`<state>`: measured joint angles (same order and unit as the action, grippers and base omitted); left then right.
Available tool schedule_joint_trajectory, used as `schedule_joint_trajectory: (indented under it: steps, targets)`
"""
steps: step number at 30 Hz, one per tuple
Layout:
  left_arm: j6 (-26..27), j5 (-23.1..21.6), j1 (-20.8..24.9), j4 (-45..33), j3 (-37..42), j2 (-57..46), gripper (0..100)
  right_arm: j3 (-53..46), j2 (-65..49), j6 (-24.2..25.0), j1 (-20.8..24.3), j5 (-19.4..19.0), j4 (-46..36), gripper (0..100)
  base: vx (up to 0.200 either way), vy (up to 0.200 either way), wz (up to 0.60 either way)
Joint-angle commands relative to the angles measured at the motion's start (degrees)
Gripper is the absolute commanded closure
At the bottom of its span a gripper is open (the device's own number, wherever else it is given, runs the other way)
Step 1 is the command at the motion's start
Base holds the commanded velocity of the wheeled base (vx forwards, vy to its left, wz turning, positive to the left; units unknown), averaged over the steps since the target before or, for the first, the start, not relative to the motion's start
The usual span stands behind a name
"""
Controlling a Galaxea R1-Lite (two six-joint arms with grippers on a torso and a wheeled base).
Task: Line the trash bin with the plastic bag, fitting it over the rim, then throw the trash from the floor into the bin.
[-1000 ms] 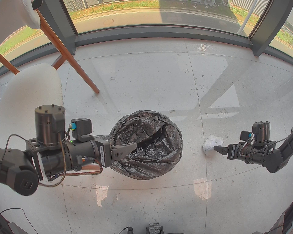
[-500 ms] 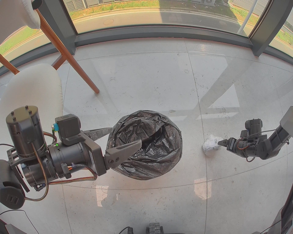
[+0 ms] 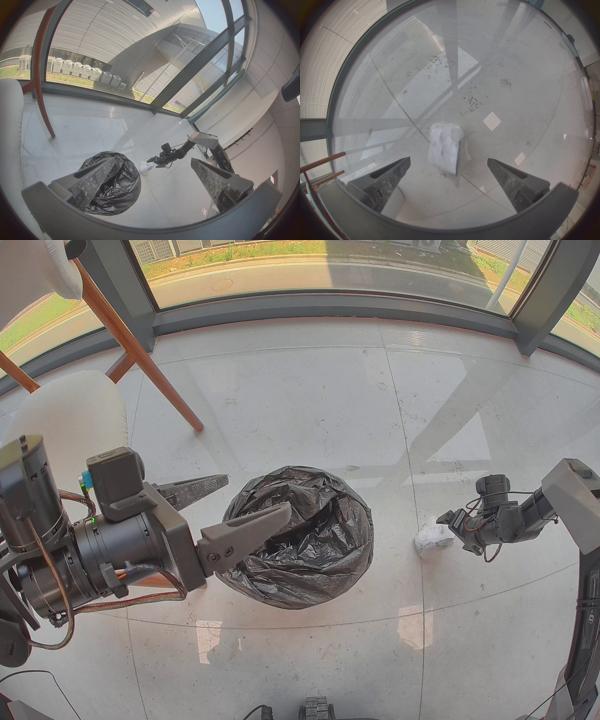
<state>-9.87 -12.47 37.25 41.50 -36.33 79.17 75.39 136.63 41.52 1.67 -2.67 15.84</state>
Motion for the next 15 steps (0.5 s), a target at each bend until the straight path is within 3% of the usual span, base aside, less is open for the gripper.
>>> schedule_joint_trajectory:
  steps: [1, 8, 9, 15]
  targets:
    - [2.05, 0.08, 0.36, -0.45, -0.23, -1.21, 0, 6.62, 8.65, 0.4, -0.88, 0.56, -0.89, 0, 0.0, 0.0, 0.0]
    - [2.76, 1.31, 0.19, -0.45, -0.23, -1.21, 0, 14.7, 15.51, 0.49, -0.53, 1.44, -1.25, 0, 0.0, 0.0, 0.0]
    - [2.76, 1.31, 0.19, -0.45, -0.23, -1.21, 0, 14.79, 15.59, 0.49, -0.53, 1.53, -1.33, 100, 0.0, 0.0, 0.0]
    - [2.76, 1.31, 0.1, -0.45, 0.2, -1.21, 0, 17.51, 12.96, 4.01, -0.26, 0.91, -8.72, 100, 0.0, 0.0, 0.0]
